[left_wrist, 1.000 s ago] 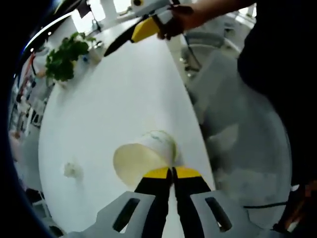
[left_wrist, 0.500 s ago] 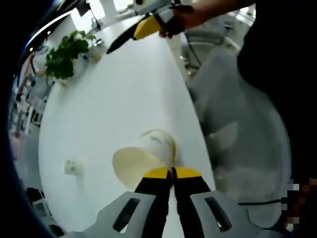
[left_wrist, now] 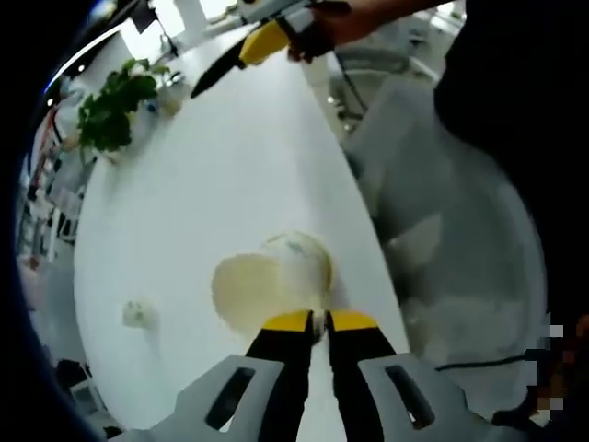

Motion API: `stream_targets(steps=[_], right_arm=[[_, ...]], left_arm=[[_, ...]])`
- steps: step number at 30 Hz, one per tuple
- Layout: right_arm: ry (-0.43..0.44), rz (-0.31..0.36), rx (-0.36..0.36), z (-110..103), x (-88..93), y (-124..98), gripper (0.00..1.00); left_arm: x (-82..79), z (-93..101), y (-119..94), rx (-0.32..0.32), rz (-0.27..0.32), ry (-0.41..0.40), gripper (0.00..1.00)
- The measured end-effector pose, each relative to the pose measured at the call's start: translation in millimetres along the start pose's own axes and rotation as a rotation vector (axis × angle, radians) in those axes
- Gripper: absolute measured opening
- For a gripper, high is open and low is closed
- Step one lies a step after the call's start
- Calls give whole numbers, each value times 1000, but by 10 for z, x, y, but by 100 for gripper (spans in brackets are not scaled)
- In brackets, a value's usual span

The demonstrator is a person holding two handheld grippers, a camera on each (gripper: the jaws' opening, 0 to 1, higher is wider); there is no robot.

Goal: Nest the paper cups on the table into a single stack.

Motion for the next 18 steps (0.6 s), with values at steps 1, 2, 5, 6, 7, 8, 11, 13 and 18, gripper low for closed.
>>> stream_targets(steps=[1,2,5,6,7,8,11,13,18], right_arm=[[0,1,0,-3,2,0,91],[1,3,-1,-8,0,1,91],[-1,2,2,-7,4,-2,91],[0,3,2,-5,4,-3,91],[3,3,2,-1,7,-3,91],[3,3,3,1,9,-4,91],[6,-1,4,3,25,-8,90],[7,-2,5,-3,27,-12,90],[11,-6,5,1,49,-9,90]], left_arm=[[-6,4,3,3,7,-4,8],[-16,10,9,3,22,-20,8],[-28,33,29,16,42,-49,7],[-26,37,35,18,45,-53,7],[-23,40,42,18,47,-56,8],[-22,44,46,19,50,-59,8],[-53,58,56,24,85,-79,10],[-79,75,60,37,121,-103,11],[-125,37,50,38,163,-159,13]])
Point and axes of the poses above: the point that each gripper's makers call its tool centre point, and the gripper's own axes: y roughly forward along the fingers, z roughly to its right, x roughly out of its underside, the point moved 2 cm from there along -y, roughly backward along the fingers, and after that the axes turned 6 degrees about -z, right-handed, at the moved point
